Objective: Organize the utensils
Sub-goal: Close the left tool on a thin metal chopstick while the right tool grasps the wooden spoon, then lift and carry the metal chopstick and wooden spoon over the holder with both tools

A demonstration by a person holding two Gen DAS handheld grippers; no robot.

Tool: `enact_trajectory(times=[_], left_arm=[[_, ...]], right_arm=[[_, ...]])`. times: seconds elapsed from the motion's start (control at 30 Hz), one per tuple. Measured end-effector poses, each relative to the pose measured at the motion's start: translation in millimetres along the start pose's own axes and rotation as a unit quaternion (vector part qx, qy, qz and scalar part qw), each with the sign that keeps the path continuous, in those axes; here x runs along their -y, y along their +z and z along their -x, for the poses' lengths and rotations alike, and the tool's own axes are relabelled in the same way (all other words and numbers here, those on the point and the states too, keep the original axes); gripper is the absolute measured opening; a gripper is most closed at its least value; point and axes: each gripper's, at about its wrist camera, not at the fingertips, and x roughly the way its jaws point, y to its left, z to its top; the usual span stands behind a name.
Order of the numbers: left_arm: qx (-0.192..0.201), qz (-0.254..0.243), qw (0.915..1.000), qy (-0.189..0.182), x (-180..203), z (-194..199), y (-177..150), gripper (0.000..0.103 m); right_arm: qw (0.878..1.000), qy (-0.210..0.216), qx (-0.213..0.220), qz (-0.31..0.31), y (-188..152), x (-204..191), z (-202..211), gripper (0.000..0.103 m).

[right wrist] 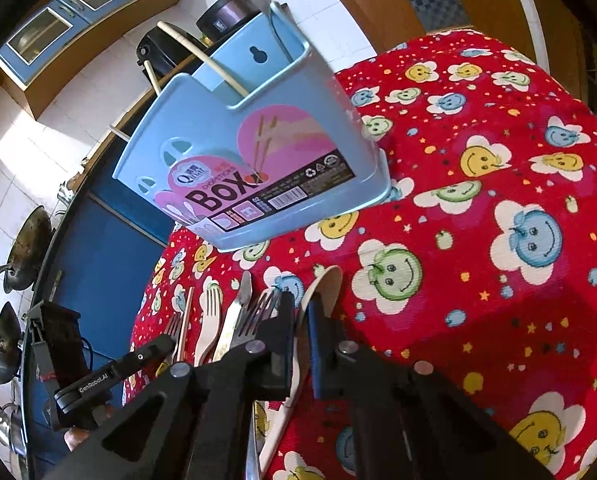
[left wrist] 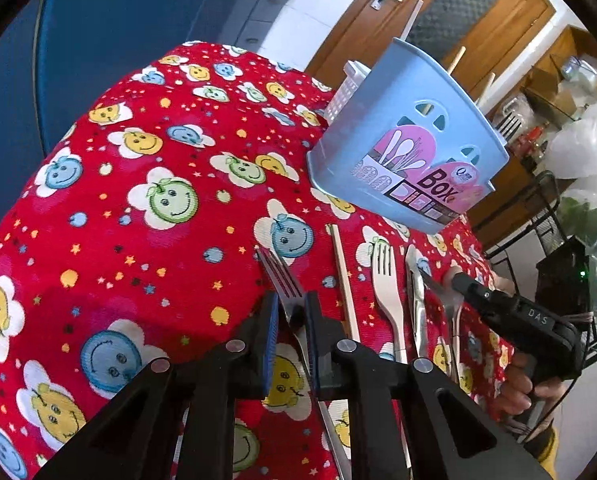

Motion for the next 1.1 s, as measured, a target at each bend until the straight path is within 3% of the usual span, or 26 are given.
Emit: enact_trajectory(times=[0.23,0.4,0.63,0.8,0.93,1.1], left_arm=[[-0.017,0.002,0.9995,-0.026,2,-11,8,0.007],[-0.005,-0.018,0.9995,-0.025,12,-6,8,0.006],[0.032,-0.042,0.9977,-0.042,31,18,6,0.003],[0.070,-0.067,0.9941,-0.049,48,40,3,0.002],[0.114,-0.095,0.9882,-0.039,64,61,2,0.001],[0.150,-0.121,0.9808,-0.026,79,73,6,0.001]], right_arm=[[1.000,0.009,-0.005,-0.010,5,3,-3,0.008],[1.000,0.006,0.002,0.003,6,-1,5,0.007],[0.997,-0.004,0.053,0.060,1,-27,36,0.006],[0.984,-0.043,0.122,0.124,-8,-58,64,0.005],[0.974,-0.054,0.161,0.153,-10,-74,79,0.005],[0.970,-0.044,0.178,0.160,-10,-82,86,0.005]])
